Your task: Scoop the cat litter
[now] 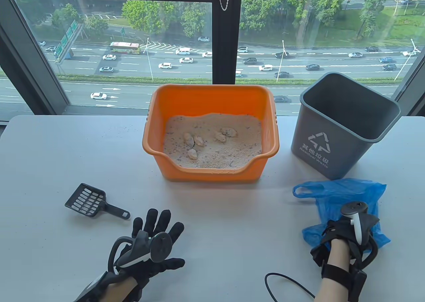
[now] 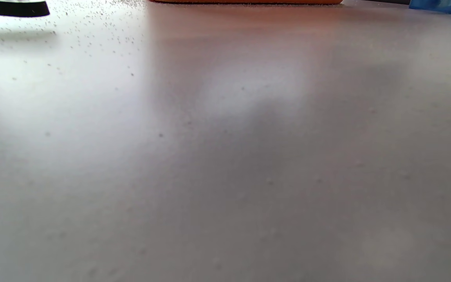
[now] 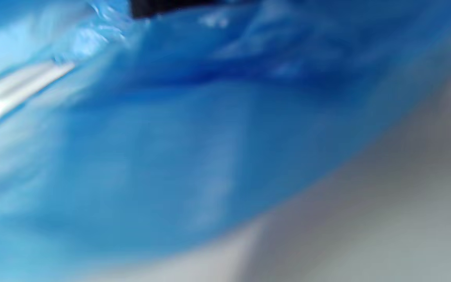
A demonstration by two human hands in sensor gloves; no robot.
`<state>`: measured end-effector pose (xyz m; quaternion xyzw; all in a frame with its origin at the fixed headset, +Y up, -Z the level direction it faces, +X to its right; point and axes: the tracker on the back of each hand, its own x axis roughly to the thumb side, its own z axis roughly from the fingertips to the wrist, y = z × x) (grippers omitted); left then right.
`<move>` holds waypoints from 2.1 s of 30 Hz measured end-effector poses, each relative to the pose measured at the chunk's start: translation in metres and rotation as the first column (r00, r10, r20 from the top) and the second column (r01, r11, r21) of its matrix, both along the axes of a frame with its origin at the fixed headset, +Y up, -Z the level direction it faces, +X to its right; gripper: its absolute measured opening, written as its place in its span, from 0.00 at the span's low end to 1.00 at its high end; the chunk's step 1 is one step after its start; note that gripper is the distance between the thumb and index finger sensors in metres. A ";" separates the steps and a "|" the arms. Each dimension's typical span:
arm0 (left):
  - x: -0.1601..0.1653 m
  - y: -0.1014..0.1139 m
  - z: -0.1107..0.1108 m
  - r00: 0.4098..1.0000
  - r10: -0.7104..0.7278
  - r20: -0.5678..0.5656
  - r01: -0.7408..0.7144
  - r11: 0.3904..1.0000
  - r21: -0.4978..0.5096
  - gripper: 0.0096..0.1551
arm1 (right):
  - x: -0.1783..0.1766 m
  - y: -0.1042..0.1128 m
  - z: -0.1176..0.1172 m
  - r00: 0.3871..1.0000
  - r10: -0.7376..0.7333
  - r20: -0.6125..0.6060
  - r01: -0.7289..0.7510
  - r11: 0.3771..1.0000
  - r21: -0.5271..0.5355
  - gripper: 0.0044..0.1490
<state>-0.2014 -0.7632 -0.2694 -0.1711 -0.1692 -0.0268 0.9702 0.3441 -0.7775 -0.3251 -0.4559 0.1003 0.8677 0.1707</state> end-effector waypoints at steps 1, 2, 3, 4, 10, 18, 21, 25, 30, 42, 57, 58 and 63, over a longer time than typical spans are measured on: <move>0.000 0.000 0.000 1.000 -0.002 -0.001 0.002 1.000 -0.003 0.58 | 0.002 0.002 -0.002 0.992 0.119 -0.030 -0.121 0.992 -0.042 0.30; 0.000 0.000 0.000 1.000 -0.003 0.000 0.003 1.000 -0.006 0.58 | 0.004 0.002 -0.003 0.985 0.147 -0.087 -0.154 0.985 -0.080 0.28; 0.000 0.000 0.000 1.000 -0.003 -0.002 0.003 1.000 -0.007 0.58 | 0.006 0.002 -0.004 0.978 0.145 -0.152 -0.161 0.982 -0.101 0.27; -0.001 0.001 0.000 1.000 -0.002 -0.005 0.002 1.000 -0.002 0.58 | 0.006 0.002 -0.004 0.976 0.148 -0.162 -0.164 0.983 -0.086 0.26; -0.002 0.002 -0.001 1.000 0.005 -0.015 -0.005 1.000 0.012 0.58 | -0.011 0.030 0.000 0.959 0.175 -0.223 -0.173 0.984 0.029 0.25; -0.008 0.018 0.000 0.994 0.081 -0.072 -0.072 0.990 0.121 0.57 | -0.111 0.088 0.017 0.844 0.114 -0.524 -0.006 0.979 0.203 0.25; -0.015 0.026 -0.002 0.990 0.078 -0.113 -0.058 0.984 0.171 0.56 | -0.170 0.095 0.029 0.727 0.120 -0.676 0.021 0.980 0.196 0.25; -0.023 0.034 -0.003 0.979 0.146 -0.142 -0.115 0.972 0.205 0.53 | -0.249 0.089 0.041 0.536 0.100 -0.838 0.022 0.991 0.132 0.25; -0.033 0.048 0.000 0.954 0.197 -0.226 -0.110 0.931 0.347 0.48 | -0.323 0.069 0.048 0.375 0.098 -0.922 -0.030 0.995 0.094 0.25; 0.004 0.040 0.013 0.938 0.332 0.096 -0.327 0.943 -0.064 0.64 | -0.363 0.025 0.044 0.300 0.058 -0.952 -0.100 0.995 0.029 0.25; 0.005 0.016 -0.014 0.926 0.355 -0.125 -0.323 0.921 0.217 0.23 | -0.347 0.052 0.058 0.233 0.140 -0.962 0.173 0.968 0.183 0.37; 0.004 0.016 -0.015 0.924 0.359 -0.134 -0.326 0.920 0.220 0.23 | -0.347 0.054 0.060 0.206 0.125 -0.971 0.197 0.966 0.166 0.35; 0.003 0.021 -0.013 0.876 0.459 -0.146 -0.427 0.881 0.205 0.24 | -0.367 0.043 0.067 0.112 -0.021 -0.993 0.159 0.987 -0.003 0.29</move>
